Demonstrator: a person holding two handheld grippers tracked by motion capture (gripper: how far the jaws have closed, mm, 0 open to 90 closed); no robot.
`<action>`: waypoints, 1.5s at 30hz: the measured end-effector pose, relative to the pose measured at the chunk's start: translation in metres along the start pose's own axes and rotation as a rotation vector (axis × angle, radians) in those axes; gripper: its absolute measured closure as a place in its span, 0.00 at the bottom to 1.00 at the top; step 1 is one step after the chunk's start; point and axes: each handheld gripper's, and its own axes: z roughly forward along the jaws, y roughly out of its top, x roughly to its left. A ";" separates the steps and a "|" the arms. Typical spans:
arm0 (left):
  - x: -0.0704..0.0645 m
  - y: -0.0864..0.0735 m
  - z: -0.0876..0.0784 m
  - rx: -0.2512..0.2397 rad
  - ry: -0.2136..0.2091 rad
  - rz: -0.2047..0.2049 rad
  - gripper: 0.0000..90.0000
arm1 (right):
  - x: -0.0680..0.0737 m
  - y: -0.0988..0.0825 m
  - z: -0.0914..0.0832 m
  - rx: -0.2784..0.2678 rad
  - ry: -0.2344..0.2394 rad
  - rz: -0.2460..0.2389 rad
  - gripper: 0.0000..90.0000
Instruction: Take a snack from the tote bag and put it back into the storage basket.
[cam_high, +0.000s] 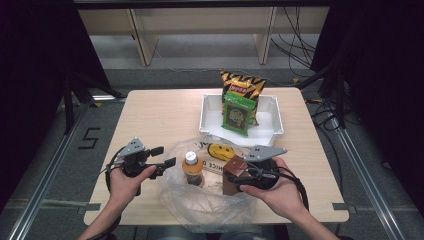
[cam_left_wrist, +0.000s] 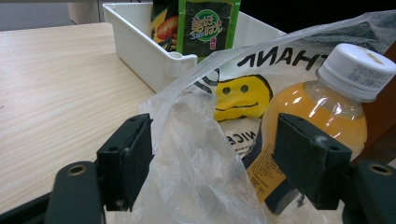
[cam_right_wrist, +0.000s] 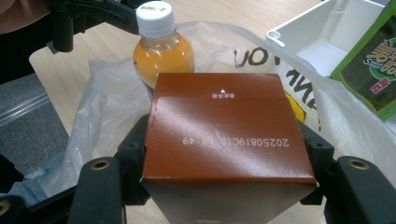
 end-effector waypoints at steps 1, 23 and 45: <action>0.000 0.000 0.000 0.000 0.001 0.000 0.31 | -0.001 0.000 -0.001 0.002 0.000 -0.006 0.42; 0.002 -0.002 -0.001 0.002 -0.002 -0.008 0.31 | -0.010 0.034 -0.034 -0.114 -0.008 0.074 0.43; 0.002 0.000 0.001 -0.004 -0.004 -0.001 0.31 | -0.018 0.048 -0.051 -0.193 -0.034 0.093 0.43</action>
